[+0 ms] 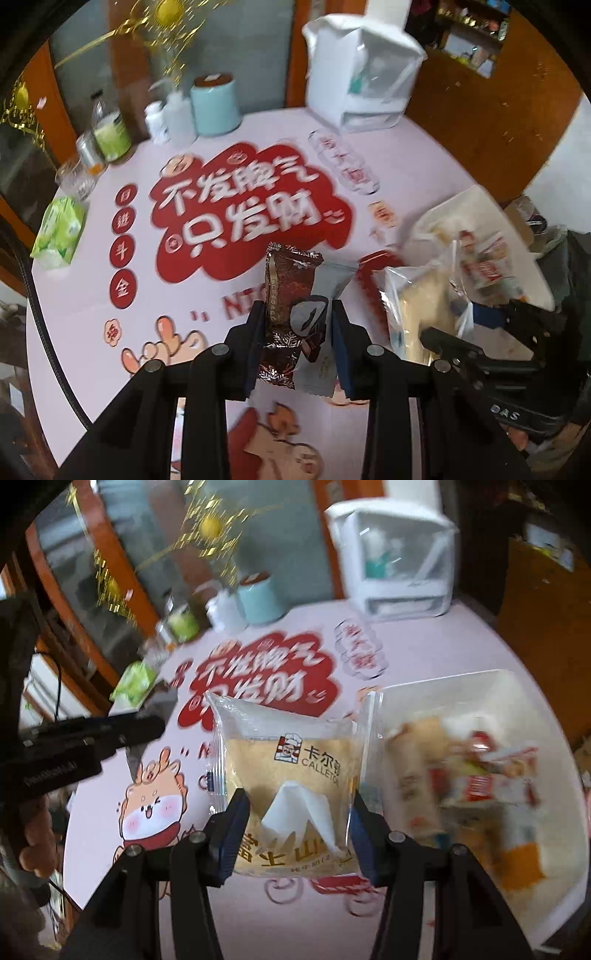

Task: Organize snacks
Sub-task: 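Carry both items into the white tray and open both tools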

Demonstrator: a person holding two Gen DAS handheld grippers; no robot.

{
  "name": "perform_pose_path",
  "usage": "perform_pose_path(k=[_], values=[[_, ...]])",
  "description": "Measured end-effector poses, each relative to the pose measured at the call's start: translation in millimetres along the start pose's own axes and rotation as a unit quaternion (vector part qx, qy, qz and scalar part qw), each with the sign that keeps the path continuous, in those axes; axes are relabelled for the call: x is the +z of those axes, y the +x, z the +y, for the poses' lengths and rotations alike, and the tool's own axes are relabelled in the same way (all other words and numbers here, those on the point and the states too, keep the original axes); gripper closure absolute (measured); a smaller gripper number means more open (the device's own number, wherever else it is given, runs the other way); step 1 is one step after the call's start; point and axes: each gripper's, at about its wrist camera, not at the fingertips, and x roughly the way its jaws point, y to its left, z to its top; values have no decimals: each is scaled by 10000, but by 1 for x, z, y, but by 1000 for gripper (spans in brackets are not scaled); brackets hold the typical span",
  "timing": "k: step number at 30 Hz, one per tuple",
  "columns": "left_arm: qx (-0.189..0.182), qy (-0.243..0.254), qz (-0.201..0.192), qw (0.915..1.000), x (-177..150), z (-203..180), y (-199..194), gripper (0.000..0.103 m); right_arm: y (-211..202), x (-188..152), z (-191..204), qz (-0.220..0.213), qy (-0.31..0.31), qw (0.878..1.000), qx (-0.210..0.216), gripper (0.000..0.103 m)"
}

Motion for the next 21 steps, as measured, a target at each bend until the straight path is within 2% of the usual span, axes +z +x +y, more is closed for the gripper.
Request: perform_pose_path(k=[6,12,17,21], values=[[-348,298,-128,9989,9,-68,-20,71,-60,4,-55,-577,325,9966,-485,50],[-723,630,-190,9952,23,-144,-20,71,-98,9,-106,-978,587,9874,-1093,50],[-887,855,-329,9918,40,-208,-16,71,-105,3,-136,-951,739,9837,-1333,50],[-822,937,-391,9914,51,-242,-2,71,-99,-4,-151,-774,803,9838,-1406,50]])
